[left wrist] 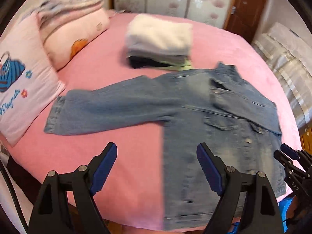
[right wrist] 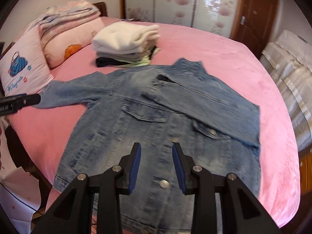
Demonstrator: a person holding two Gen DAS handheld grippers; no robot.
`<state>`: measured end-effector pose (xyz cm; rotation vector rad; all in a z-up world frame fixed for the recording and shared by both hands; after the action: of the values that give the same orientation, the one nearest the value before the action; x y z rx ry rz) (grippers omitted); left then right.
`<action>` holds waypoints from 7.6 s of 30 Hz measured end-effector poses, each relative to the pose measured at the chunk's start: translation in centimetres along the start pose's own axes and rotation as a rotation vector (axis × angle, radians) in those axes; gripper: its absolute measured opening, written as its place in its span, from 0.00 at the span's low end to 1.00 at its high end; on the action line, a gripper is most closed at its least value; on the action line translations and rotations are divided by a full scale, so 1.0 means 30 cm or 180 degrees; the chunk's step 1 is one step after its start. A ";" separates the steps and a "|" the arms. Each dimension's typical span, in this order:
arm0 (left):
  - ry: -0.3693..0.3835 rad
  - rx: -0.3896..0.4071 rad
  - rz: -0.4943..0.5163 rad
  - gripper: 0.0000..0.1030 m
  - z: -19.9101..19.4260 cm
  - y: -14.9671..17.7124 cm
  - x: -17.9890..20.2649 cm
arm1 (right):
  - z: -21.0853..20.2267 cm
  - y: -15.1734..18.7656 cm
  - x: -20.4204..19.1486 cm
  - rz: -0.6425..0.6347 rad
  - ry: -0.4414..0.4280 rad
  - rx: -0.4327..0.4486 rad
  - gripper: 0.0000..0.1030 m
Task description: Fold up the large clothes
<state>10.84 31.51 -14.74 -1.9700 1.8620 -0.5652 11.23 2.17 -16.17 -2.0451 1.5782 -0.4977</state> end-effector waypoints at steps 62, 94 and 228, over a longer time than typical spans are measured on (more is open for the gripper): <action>0.0122 0.0156 0.1265 0.72 0.421 0.127 0.641 | 0.436 -0.032 0.341 0.1340 -0.0285 -0.0489 0.32; -0.0110 -0.0184 0.0202 0.74 0.481 0.209 0.275 | 0.447 -0.049 0.360 0.0962 0.0183 -0.0440 0.19; -0.0163 0.0527 0.0447 1.00 0.219 -0.389 0.471 | 0.139 -0.185 0.754 0.1451 -0.0377 0.0134 0.13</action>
<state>24.87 18.03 -13.72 -1.7178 1.8417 -0.6006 23.78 -17.87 -16.65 -1.5790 1.8651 -0.2317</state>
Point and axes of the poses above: each gripper's, at about its wrist camera, not at the fingertips, and z roughly the way its jaws point, x to its right, y to its underside, the point moved 8 cm from there along z, roughly the way its jaws point, and after that the axes turned 6 degrees about z, right-handed, at the moved point
